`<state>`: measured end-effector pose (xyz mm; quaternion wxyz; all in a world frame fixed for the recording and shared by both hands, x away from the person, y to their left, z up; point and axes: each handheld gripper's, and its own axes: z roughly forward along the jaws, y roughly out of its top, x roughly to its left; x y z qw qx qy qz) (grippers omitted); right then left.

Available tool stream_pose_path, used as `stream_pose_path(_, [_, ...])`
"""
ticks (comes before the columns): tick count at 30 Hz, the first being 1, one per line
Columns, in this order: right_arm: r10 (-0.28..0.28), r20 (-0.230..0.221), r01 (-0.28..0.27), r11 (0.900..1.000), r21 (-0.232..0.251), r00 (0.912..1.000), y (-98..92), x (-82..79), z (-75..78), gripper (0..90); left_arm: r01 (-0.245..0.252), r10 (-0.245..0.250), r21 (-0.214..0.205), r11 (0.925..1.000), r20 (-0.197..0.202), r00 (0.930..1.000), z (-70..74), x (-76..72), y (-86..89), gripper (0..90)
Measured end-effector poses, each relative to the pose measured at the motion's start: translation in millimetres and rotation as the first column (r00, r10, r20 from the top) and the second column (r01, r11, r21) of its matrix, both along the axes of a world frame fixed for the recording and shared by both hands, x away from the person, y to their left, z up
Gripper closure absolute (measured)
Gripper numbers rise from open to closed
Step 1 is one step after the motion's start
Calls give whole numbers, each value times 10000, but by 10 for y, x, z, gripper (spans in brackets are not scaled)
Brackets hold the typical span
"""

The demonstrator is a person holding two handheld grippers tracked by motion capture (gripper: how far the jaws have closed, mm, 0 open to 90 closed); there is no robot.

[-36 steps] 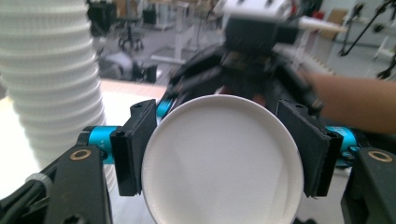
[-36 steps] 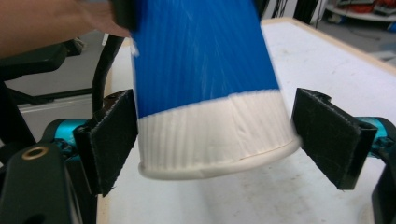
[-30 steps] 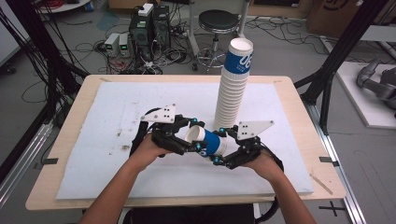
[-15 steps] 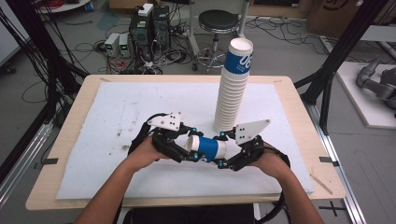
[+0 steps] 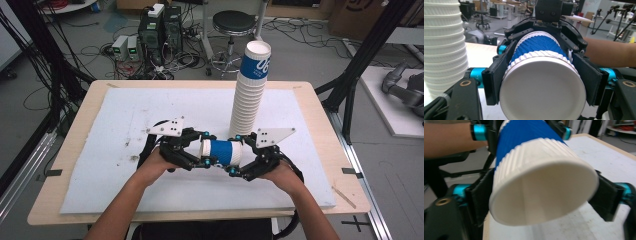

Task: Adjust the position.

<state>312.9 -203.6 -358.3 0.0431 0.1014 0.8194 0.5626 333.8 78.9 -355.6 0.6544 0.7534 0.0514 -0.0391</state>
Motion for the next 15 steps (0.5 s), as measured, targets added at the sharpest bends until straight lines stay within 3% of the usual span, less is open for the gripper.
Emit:
stream_pose_path(3, [176, 121, -175, 9998, -113, 9998, -15, 6, 7, 218, 52, -52, -3, 10000, -132, 9999, -2, 2, 3, 309])
stream_pose_path(6, [503, 222, -494, 9980, -391, 9985, -38, 12, 6, 254, -3, 17, 618, 9981, -216, 9998, -7, -15, -17, 296])
stream_pose_path(9, [538, 301, -516, 9964, -679, 9981, -49, 10, 13, 267, -391, 374, 1313, 9906, 159, 9992, -1, -52, -35, 243])
stream_pose_path(12, [641, 321, -607, 9934, -969, 9974, -63, 7, 44, 274, -457, 372, 1831, 9820, 497, 9981, 6, -74, -40, 238])
stream_pose_path(15, [675, 493, -584, 9842, -1670, 9965, -52, 2, 77, 275, -513, 368, 2233, 9734, 687, 9970, -2, -78, -41, 242])
